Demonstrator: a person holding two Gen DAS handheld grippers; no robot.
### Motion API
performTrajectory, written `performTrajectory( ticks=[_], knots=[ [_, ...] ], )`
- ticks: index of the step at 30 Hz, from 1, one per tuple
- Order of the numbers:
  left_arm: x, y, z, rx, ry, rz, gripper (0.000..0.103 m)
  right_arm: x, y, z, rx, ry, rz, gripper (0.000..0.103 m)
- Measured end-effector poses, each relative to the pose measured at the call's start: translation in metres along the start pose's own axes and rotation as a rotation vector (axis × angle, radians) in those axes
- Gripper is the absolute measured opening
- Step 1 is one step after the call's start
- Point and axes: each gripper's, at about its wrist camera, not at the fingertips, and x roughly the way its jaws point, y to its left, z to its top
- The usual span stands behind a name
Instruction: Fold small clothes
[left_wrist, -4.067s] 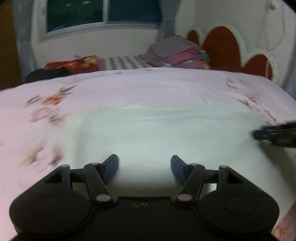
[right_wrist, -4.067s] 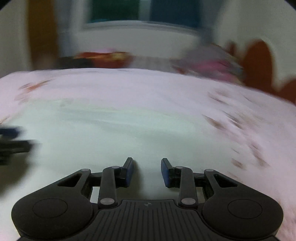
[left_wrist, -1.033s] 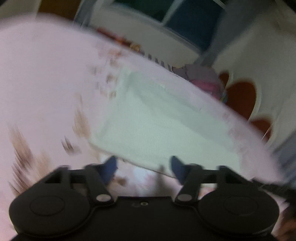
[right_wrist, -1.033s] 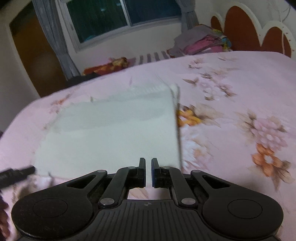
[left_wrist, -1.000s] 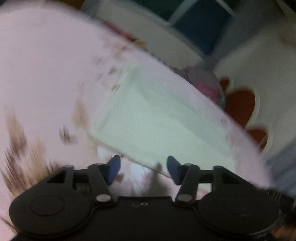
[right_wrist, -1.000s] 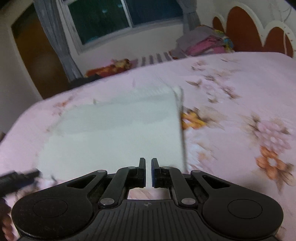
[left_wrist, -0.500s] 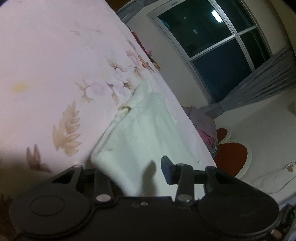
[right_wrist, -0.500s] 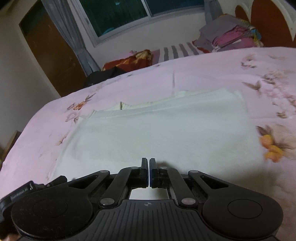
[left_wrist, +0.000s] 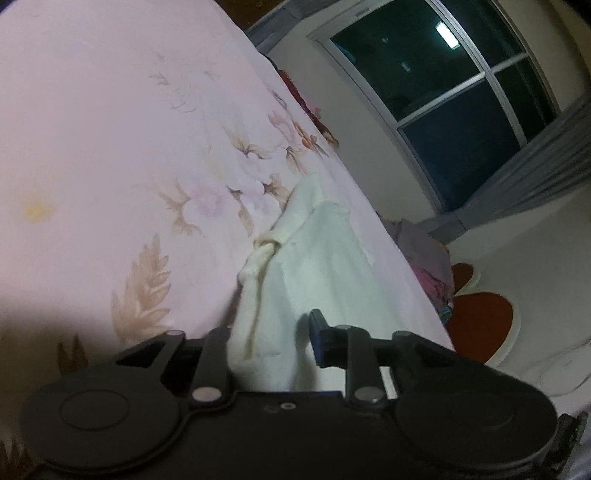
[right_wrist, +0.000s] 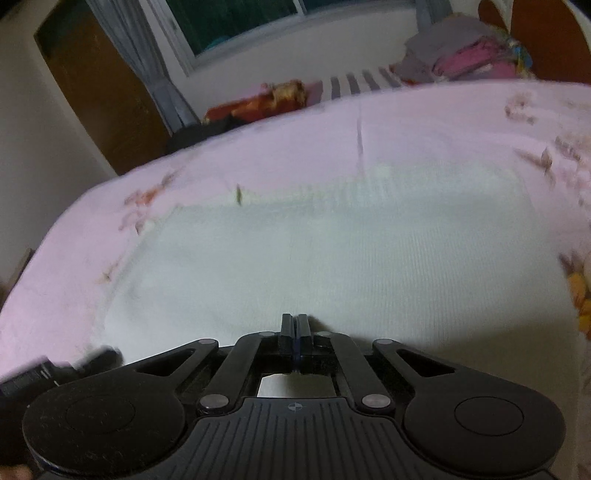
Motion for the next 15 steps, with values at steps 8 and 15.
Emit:
performTrajectory(
  ticks=[8,15],
  knots=[
    [-0.014,-0.067,-0.006,0.257,-0.021,0.031,0.006,-0.002,-0.019,0.007,0.029,0.024,0.093,0.000],
    [-0.016,-0.168,-0.051,0.561,0.043,-0.046,0.006,-0.071,-0.090,0.026,0.198,-0.117,0.107,0.000]
  ],
)
